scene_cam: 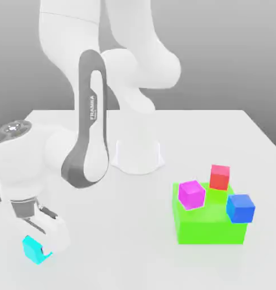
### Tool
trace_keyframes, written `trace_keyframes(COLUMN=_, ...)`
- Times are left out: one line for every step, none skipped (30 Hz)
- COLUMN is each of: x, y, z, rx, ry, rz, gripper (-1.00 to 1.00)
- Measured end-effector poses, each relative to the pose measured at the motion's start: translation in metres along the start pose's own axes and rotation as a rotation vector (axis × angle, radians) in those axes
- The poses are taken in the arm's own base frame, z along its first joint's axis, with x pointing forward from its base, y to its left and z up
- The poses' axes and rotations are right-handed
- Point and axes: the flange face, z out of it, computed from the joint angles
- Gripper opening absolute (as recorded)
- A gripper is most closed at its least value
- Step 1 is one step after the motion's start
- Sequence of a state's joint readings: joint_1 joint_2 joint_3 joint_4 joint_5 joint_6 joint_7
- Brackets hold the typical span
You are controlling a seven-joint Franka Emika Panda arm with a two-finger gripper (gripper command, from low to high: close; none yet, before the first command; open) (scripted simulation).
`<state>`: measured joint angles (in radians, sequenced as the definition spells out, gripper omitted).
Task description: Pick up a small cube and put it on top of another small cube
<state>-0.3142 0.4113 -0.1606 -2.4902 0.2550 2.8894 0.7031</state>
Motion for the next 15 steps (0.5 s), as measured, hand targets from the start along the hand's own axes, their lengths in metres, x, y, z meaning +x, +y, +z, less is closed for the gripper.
trace_keyframes(x=0.000, y=0.000, z=0.004, rx=0.000, ry=0.000, rz=0.001, gripper=-1.00)
trace_keyframes(x=0.000, y=0.000, z=0.000, rx=0.000, ry=0.000, rz=0.000, gripper=-1.00)
trace_keyframes(x=0.000, y=0.000, z=-0.008, rx=0.000, ry=0.000, rz=0.000, gripper=-1.00)
trace_keyframes(x=0.001, y=-0.001, z=-0.018, rx=0.000, ry=0.001, rz=0.000, gripper=-1.00)
trace_keyframes(x=0.001, y=-0.001, z=-0.030, rx=0.000, ry=0.001, rz=-0.001, gripper=-1.00)
trace_keyframes(x=0.001, y=0.000, z=-0.041, rx=0.000, ry=0.000, rz=0.000, gripper=-1.00)
trace_keyframes(x=-0.001, y=0.000, z=-0.053, rx=0.001, ry=-0.001, rz=-0.002, gripper=-1.00)
trace_keyframes(x=-0.015, y=-0.007, z=-0.062, rx=0.006, ry=-0.010, rz=-0.034, gripper=-1.00)
trace_keyframes(x=-0.037, y=-0.018, z=-0.071, rx=0.015, ry=-0.023, rz=-0.085, gripper=-1.00)
trace_keyframes(x=-0.060, y=-0.027, z=-0.080, rx=0.022, ry=-0.036, rz=-0.140, gripper=-1.00)
trace_keyframes(x=-0.084, y=-0.035, z=-0.088, rx=0.029, ry=-0.048, rz=-0.197, gripper=-1.00)
trace_keyframes(x=-0.116, y=-0.044, z=-0.095, rx=0.033, ry=-0.059, rz=-0.272, gripper=-1.00)
trace_keyframes(x=-0.151, y=-0.051, z=-0.104, rx=0.038, ry=-0.070, rz=-0.355, gripper=-1.00)
trace_keyframes(x=-0.188, y=-0.056, z=-0.112, rx=0.041, ry=-0.080, rz=-0.445, gripper=-1.00)
trace_keyframes(x=-0.219, y=-0.056, z=-0.120, rx=0.043, ry=-0.087, rz=-0.518, gripper=-1.00)
